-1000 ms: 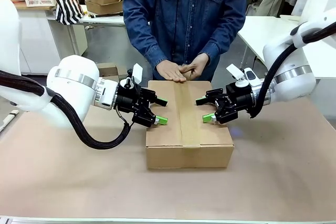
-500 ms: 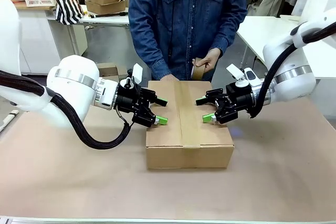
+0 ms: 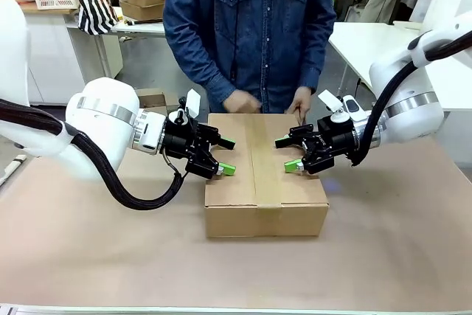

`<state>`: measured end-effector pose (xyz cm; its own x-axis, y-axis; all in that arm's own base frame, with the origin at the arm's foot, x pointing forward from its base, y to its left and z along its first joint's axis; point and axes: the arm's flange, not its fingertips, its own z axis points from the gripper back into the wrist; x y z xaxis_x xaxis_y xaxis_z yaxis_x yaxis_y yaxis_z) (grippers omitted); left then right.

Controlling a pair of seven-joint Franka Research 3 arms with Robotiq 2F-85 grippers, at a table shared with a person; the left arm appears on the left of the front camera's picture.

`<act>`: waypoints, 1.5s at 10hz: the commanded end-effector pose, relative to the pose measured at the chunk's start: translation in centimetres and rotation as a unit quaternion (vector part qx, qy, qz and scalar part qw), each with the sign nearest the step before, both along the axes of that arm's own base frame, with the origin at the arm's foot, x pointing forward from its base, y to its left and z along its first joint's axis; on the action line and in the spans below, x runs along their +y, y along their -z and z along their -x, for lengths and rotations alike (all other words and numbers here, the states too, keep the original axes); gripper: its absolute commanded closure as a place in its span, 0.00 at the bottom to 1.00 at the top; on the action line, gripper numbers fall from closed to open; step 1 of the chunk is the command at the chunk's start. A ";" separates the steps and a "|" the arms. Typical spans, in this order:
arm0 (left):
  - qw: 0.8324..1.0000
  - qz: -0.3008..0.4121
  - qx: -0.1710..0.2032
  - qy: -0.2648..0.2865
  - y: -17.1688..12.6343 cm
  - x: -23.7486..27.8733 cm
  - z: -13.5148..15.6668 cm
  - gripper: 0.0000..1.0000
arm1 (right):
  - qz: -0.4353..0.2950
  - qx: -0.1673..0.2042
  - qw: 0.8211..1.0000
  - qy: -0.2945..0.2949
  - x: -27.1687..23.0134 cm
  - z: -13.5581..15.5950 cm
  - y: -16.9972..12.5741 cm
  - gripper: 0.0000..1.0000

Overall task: Pack the gift set into the box.
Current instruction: Press and hold the closed box until the human finishes sealing it.

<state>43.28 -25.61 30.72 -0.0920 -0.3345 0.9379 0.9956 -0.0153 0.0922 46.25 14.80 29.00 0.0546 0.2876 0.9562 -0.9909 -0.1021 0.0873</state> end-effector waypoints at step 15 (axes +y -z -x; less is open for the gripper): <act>0.990 -0.040 0.133 0.030 -0.5 -0.9 -0.6 0.00 | 0.004 0.096 0.995 -0.003 0.6 -1.1 -1.1 0.00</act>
